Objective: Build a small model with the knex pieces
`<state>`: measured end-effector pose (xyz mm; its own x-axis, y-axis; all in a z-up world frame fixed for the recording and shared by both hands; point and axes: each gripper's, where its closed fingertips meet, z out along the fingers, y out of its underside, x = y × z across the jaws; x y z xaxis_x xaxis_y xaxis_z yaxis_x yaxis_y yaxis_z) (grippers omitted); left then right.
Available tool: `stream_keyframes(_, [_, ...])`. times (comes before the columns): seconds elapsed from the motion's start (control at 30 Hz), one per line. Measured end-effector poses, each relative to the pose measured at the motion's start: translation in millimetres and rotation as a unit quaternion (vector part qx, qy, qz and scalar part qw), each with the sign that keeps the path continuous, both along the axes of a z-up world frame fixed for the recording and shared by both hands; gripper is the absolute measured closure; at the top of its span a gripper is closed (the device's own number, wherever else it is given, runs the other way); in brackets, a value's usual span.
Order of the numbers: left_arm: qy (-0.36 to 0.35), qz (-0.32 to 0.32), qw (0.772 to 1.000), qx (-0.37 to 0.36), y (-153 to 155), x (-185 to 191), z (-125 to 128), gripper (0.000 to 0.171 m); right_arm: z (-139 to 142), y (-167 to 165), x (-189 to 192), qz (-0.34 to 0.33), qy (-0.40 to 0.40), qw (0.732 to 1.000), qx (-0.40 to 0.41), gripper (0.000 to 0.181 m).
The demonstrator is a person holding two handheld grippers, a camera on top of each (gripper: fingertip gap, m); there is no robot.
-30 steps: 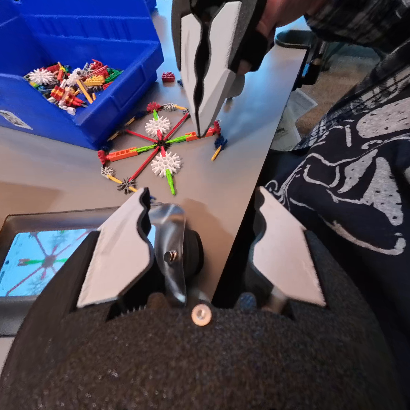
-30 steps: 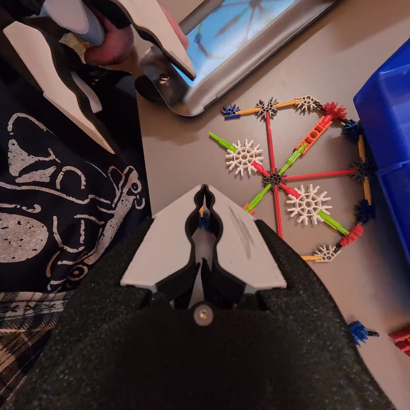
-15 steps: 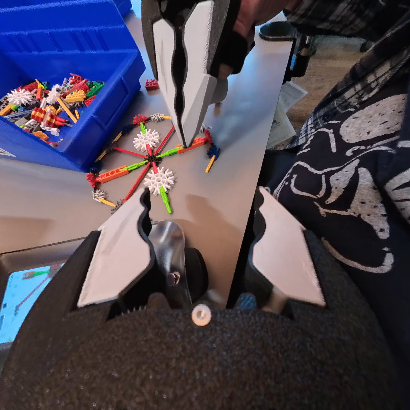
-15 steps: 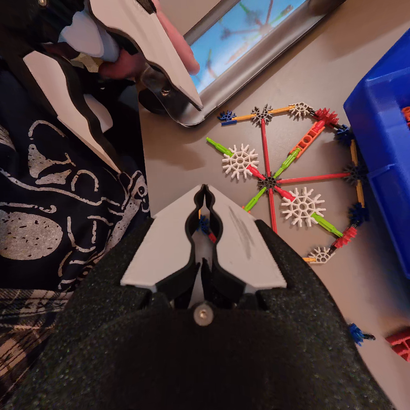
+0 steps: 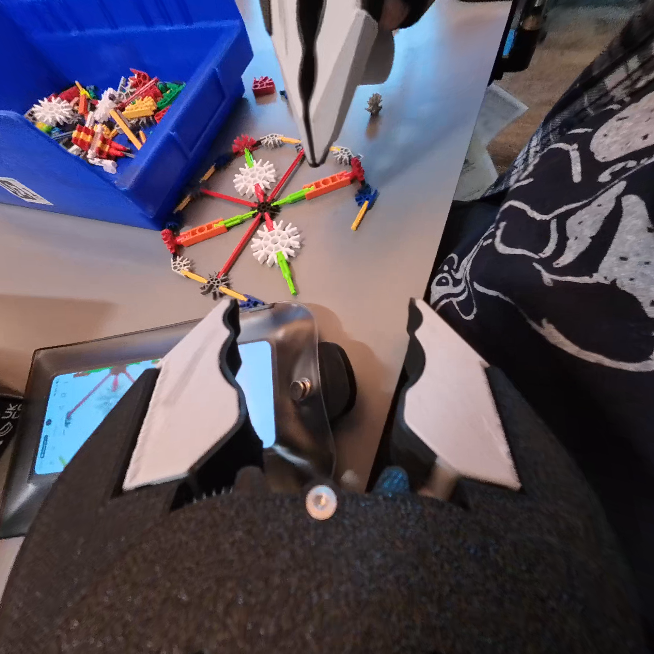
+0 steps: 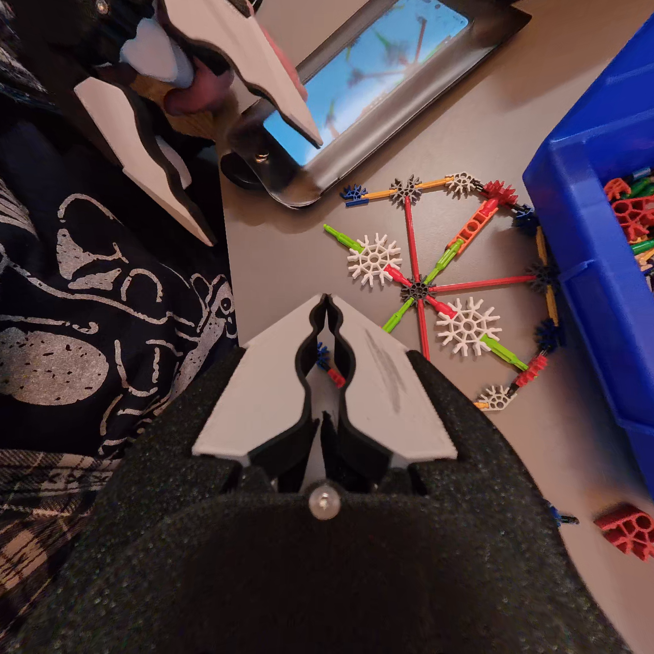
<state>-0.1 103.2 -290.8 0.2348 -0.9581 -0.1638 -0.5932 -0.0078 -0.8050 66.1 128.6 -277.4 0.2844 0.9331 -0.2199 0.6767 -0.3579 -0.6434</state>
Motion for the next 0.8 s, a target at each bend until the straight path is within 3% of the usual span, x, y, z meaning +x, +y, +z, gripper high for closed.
stream_keyframes(0.57, [-0.021, -0.010, 0.999, 0.030, -4.8, -8.5, 11.2, 0.087, 8.2, 9.8, 1.9, -0.010, 0.007, 1.000, 0.005, 0.181])
stream_keyframes(0.8, [-0.017, -0.023, 0.999, 0.027, -1.7, -9.2, 4.5, 0.086, 13.2, 15.6, 4.5, -0.018, 0.009, 1.000, 0.013, 0.181])
